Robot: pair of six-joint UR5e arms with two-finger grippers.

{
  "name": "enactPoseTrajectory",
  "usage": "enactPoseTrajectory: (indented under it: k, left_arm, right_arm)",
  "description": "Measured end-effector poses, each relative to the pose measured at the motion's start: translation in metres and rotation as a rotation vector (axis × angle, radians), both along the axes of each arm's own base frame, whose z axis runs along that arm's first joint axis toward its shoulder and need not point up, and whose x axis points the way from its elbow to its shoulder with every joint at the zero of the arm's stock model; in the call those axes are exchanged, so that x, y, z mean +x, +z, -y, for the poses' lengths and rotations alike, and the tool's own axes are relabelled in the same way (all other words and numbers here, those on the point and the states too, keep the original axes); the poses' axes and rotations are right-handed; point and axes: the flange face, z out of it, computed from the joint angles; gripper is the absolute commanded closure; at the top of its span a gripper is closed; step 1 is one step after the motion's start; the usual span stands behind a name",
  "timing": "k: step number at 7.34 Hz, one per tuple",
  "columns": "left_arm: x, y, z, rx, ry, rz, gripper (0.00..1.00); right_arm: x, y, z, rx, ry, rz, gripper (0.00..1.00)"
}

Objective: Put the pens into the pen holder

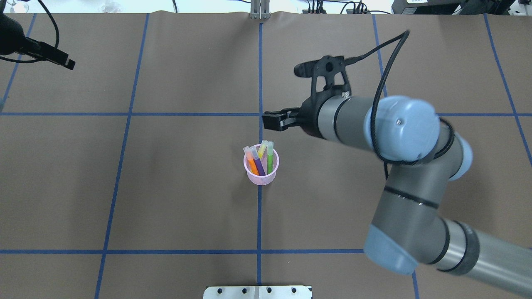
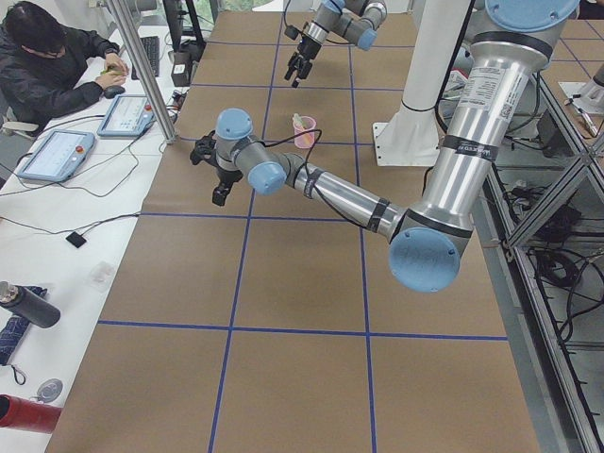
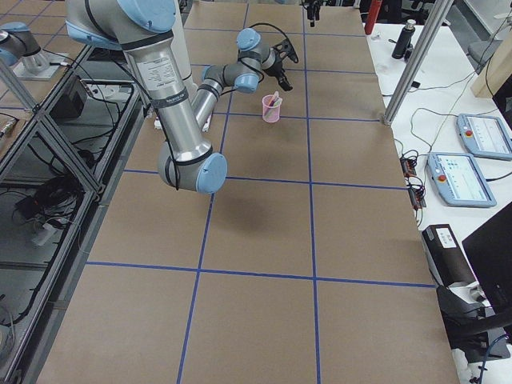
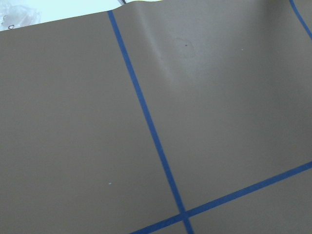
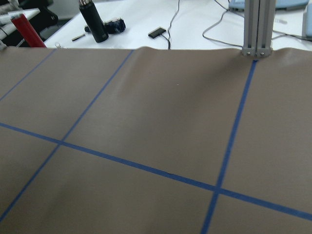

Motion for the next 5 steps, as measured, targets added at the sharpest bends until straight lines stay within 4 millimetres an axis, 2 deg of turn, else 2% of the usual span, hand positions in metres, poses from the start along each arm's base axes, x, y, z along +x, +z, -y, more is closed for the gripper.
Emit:
enactPoseTrajectory:
  k: [1,2,4,5]
  left_arm:
    - [-0.028,0.013,0.006,-0.045,0.017,0.052,0.01]
    - [-0.058,0.031,0.008,-0.115,0.031,0.103,0.01]
    - [-0.12,0.07,0.007,-0.214,0.071,0.177,0.01]
    - [-0.155,0.101,0.0,-0.249,0.069,0.19,0.0]
  right_arm:
    - [0.054,0.016,0.033,-0.106,-0.053,-0.05,0.0]
    - [0.107,0.042,0.061,-0.233,-0.107,-0.097,0.0]
    - [0.19,0.093,0.091,-0.404,-0.168,-0.195,0.0]
    - [0.236,0.134,0.101,-0.437,-0.174,-0.248,0.0]
